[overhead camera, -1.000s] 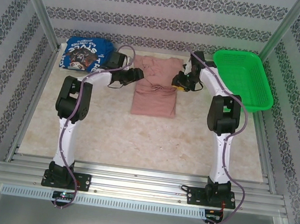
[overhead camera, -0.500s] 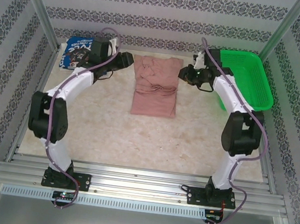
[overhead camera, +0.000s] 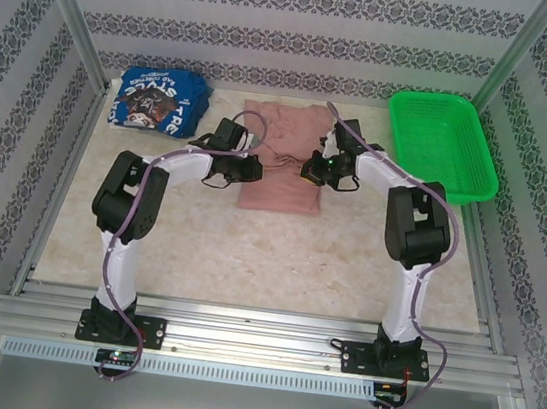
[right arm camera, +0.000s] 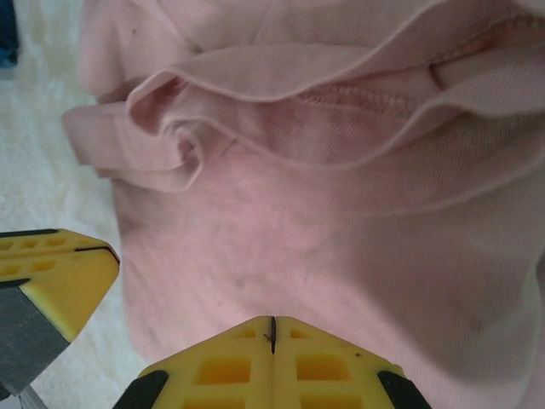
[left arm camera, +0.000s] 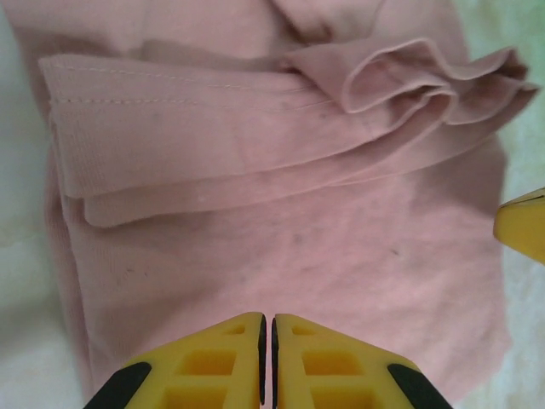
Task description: Fold and stack the t-shirts
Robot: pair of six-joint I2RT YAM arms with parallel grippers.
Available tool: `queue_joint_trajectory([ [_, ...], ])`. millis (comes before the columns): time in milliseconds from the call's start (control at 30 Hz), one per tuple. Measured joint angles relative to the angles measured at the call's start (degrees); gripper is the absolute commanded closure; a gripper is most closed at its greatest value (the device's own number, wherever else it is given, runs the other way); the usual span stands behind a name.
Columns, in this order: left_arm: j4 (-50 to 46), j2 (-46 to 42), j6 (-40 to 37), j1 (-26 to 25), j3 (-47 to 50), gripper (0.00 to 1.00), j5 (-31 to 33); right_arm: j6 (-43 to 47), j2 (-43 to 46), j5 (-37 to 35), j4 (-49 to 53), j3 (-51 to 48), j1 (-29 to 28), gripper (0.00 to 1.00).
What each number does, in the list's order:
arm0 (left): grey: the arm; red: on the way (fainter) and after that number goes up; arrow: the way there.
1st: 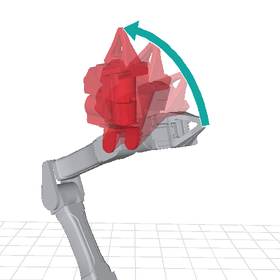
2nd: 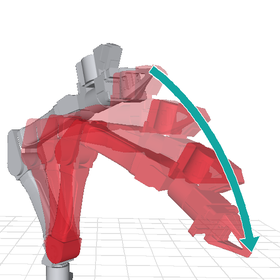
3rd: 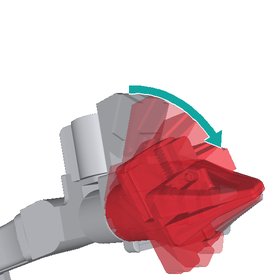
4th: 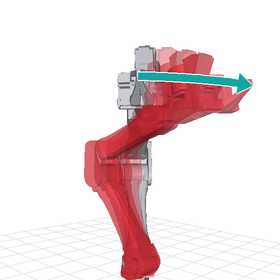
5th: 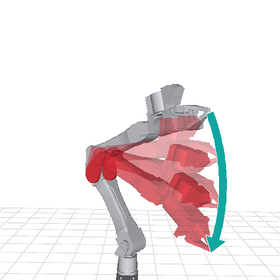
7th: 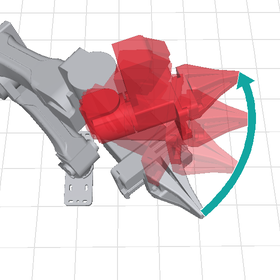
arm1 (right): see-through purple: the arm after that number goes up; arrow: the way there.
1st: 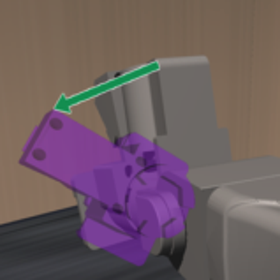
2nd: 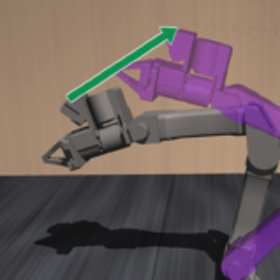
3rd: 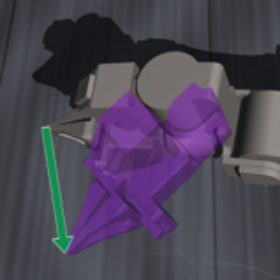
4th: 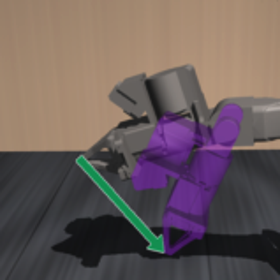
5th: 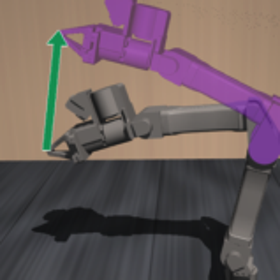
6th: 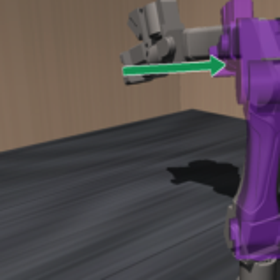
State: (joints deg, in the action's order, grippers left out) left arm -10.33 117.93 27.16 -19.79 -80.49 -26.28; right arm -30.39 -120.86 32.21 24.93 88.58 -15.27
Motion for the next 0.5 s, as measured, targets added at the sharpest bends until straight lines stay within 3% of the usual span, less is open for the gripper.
queue_joint_trajectory([
  [500,-2.2,10.1,-1.0,0.0,-13.9,0.83,2.4,-1.0,-8.0,-2.3,0.7,9.3,0.2,0.99],
])
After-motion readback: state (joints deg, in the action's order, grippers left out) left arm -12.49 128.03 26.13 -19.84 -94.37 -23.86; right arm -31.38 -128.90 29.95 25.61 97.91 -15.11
